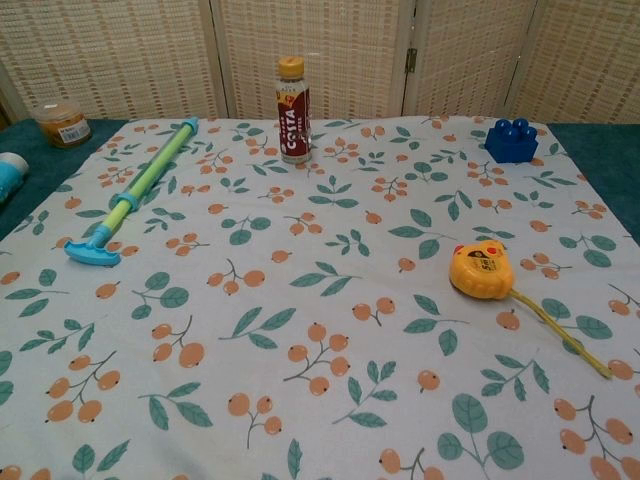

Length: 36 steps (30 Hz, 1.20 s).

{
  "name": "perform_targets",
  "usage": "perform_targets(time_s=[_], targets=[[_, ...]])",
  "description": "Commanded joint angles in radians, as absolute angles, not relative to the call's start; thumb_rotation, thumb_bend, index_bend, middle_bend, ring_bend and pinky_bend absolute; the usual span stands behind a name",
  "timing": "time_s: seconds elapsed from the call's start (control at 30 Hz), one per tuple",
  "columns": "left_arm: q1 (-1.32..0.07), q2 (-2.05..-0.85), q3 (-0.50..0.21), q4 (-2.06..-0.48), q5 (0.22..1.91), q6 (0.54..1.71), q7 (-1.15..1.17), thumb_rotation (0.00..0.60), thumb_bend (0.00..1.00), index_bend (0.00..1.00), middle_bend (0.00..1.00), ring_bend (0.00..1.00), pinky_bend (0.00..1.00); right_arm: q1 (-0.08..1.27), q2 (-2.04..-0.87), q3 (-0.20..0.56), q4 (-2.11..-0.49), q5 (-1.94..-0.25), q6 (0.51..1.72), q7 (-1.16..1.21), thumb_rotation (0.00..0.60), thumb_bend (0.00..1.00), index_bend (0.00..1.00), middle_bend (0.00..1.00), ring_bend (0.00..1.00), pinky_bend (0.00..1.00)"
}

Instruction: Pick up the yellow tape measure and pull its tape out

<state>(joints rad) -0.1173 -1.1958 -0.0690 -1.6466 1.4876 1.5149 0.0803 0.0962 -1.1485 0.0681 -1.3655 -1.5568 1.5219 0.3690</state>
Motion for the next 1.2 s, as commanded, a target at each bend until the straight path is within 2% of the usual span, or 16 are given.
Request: perform_targets(time_s=[0.03, 0.53, 0.67, 0.83, 0.9, 1.03, 1.2], targets=[[-0.119, -1.201, -0.072, -1.642, 1.489, 1.517, 0.080, 0.600, 0.36, 0.17, 0.02, 0.03, 0.00, 0.099, -1.149, 0.069, -1.367, -1.556, 1.517, 0.364, 0.600, 0.34, 0.16, 0.25, 0.23, 0.01], [-0.132, -1.211, -0.083, -1.621, 1.473, 1.495, 0.070, 0.600, 0.36, 0.17, 0.02, 0.03, 0.00, 0.175, -1.150, 0.065, -1.433, -1.602, 1.437, 0.284, 0.600, 0.34, 0.16, 0.26, 0.22, 0.01], [-0.134, -1.211, -0.082, -1.624, 1.482, 1.496, 0.069, 0.600, 0.36, 0.17, 0.02, 0.03, 0.00, 0.250, -1.165, 0.057, -1.476, -1.635, 1.336, 0.223, 0.600, 0.38, 0.16, 0.29, 0.21, 0.01], [-0.131, -1.208, -0.078, -1.624, 1.488, 1.500, 0.067, 0.600, 0.36, 0.17, 0.02, 0.03, 0.00, 0.346, -1.201, 0.060, -1.524, -1.643, 1.196, 0.167, 0.594, 0.48, 0.15, 0.30, 0.19, 0.01], [-0.130, -1.208, -0.077, -1.625, 1.489, 1.502, 0.065, 0.600, 0.36, 0.17, 0.02, 0.03, 0.00, 0.361, -1.206, 0.061, -1.531, -1.638, 1.174, 0.157, 0.549, 0.52, 0.14, 0.31, 0.18, 0.01], [-0.119, -1.202, -0.070, -1.626, 1.494, 1.515, 0.059, 0.600, 0.36, 0.17, 0.02, 0.03, 0.00, 0.470, -1.273, 0.083, -1.552, -1.602, 1.008, 0.088, 0.433, 0.54, 0.12, 0.31, 0.15, 0.01], [-0.111, -1.202, -0.064, -1.624, 1.495, 1.521, 0.055, 0.600, 0.36, 0.17, 0.02, 0.03, 0.00, 0.551, -1.343, 0.111, -1.536, -1.517, 0.886, 0.006, 0.375, 0.55, 0.10, 0.30, 0.12, 0.00]])
